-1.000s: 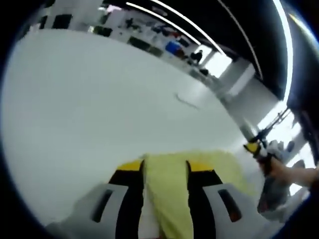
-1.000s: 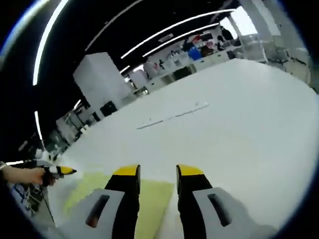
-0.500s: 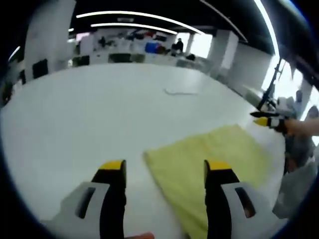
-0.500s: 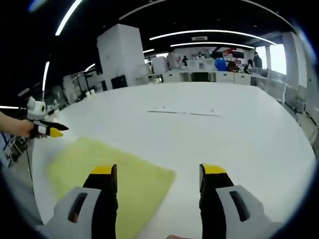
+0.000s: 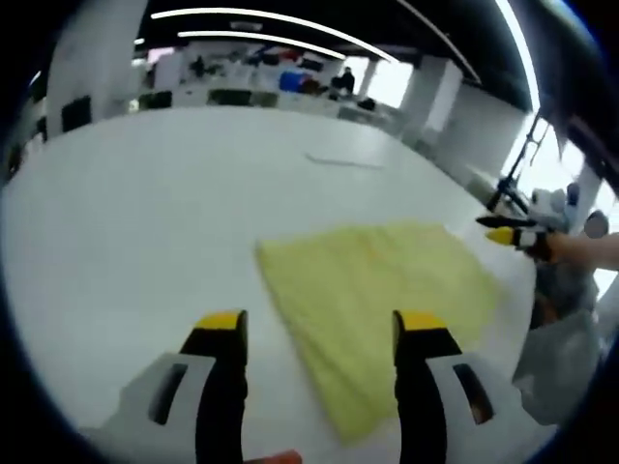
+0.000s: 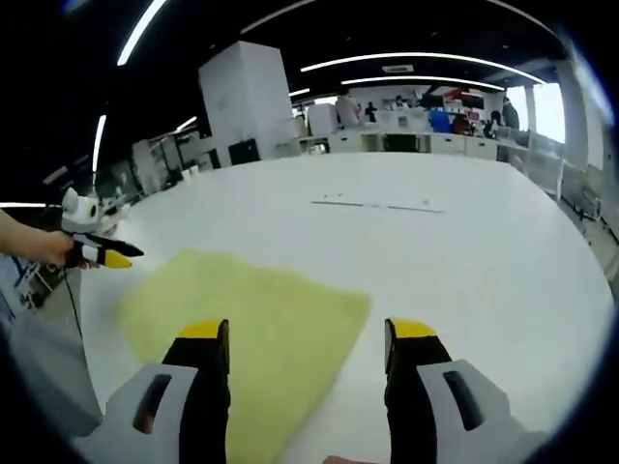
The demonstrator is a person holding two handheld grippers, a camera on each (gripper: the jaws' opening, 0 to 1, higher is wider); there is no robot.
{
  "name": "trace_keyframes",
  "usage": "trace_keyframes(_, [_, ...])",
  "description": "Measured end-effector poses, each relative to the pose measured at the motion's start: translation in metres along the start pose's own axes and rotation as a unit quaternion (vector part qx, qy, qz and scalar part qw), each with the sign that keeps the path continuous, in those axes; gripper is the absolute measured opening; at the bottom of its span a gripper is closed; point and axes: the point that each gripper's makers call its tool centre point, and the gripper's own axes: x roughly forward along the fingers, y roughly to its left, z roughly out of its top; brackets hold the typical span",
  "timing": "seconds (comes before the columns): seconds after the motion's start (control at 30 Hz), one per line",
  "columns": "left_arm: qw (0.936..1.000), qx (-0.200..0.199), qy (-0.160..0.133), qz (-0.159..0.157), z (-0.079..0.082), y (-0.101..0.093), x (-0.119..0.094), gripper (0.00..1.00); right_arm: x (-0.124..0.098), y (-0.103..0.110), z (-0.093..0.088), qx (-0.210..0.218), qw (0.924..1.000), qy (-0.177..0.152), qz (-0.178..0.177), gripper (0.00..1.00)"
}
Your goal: Fold the garment on the visible template until the final outline fits inside the template.
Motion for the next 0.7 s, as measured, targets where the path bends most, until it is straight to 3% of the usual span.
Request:
trace_keyframes(0.3, [0.9999,-0.007,-0.006,-0.011,-0.005,-0.018,-0.016,0.57,-0.018,0.012,-0.005,0.031,0.9994,-0.012,-0.010,0.65])
trace_keyframes(0.7, [0.9997,-0.014,-0.012,-0.017,-0.015,-0.036,-0.033,0.56,-0.040,0.026,-0.018,0.018,0.9998,-0.003,-0.013,0.65])
